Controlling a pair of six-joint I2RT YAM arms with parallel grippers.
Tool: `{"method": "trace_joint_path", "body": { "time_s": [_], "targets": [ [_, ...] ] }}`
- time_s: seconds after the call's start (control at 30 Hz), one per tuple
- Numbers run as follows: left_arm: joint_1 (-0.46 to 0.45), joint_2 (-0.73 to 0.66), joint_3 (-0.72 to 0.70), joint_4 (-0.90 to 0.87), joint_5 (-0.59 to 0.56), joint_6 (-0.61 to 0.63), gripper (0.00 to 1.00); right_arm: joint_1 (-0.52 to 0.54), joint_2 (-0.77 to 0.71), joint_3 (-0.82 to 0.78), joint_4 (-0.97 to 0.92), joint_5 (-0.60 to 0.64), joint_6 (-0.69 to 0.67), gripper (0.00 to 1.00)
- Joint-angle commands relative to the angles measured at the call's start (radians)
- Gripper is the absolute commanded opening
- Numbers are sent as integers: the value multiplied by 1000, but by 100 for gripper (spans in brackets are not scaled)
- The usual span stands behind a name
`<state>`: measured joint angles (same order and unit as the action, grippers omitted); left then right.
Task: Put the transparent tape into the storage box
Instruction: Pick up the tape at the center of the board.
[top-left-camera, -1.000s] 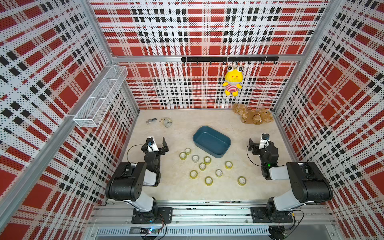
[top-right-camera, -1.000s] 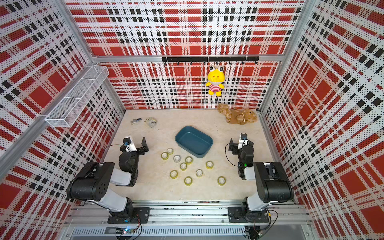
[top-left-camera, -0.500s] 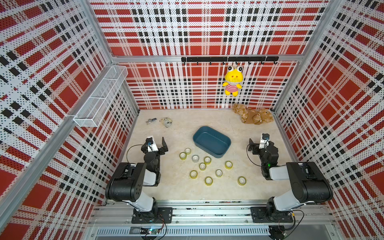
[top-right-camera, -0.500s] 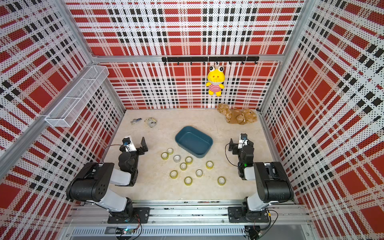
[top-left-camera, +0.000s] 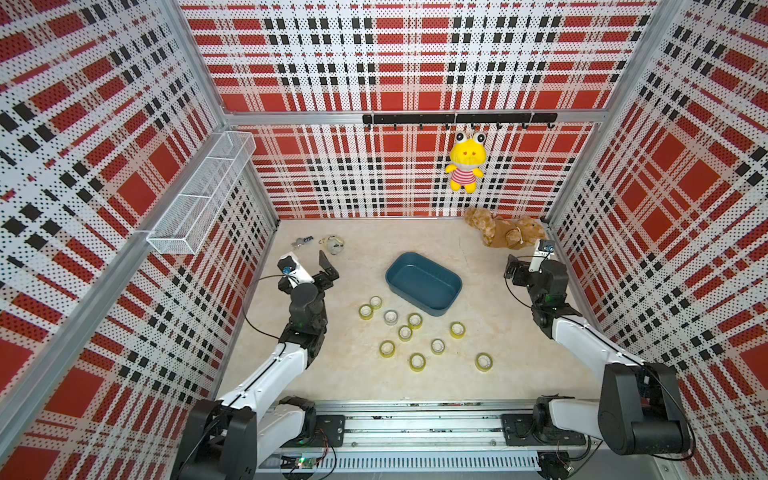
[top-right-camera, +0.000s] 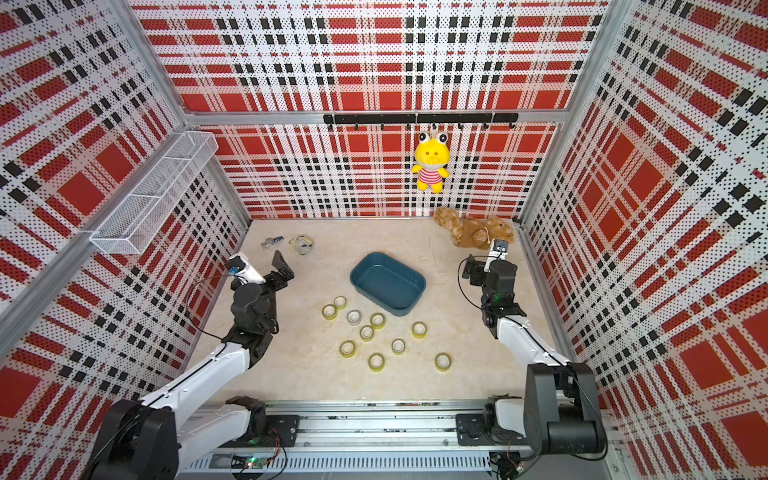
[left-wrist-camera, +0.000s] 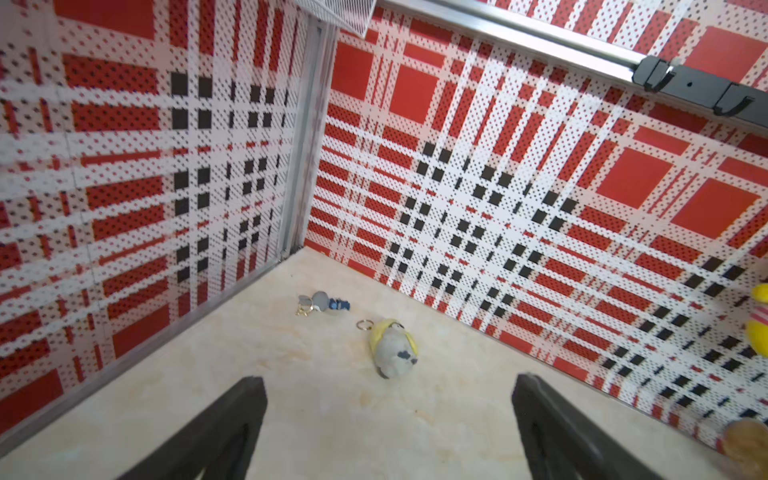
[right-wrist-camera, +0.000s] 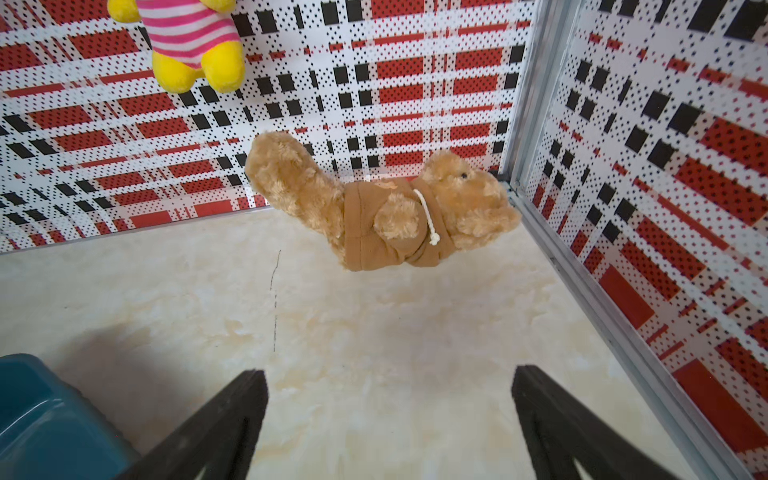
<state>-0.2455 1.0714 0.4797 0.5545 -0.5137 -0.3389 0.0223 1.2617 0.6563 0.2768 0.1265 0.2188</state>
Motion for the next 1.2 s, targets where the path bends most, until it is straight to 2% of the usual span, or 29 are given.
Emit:
{"method": "trace_joint_path", "body": {
  "time_s": [0.0,0.2,0.33,0.47,0.6,0.73,0.8,0.93,1.17],
  "targets": [
    [-63,-17,54,-324,22,-151,99,4,-62,39,-313,-64,67,99],
    [-163,-4,89,-478,97,-270,99,4,-161,65,-539,-198,150,93],
    [-248,-2,98,-531,69,-315,99,6,-189,68,-632,-318,199,85],
    [-276,-18,89,-555,76,-358,99,51,-179,75,-716,-379,201,76],
    [-263,-47,63,-558,75,-386,99,199,-137,87,-771,-319,195,71],
    [-231,-64,55,-554,142,-394,99,346,-46,96,-784,-254,198,65],
    [-217,-58,60,-554,187,-392,99,390,4,103,-795,-239,201,59],
    [-216,-36,62,-554,243,-387,99,478,57,109,-801,-199,205,56],
    [-219,-9,58,-545,252,-399,99,579,97,134,-791,-127,217,52]
  ]
}}
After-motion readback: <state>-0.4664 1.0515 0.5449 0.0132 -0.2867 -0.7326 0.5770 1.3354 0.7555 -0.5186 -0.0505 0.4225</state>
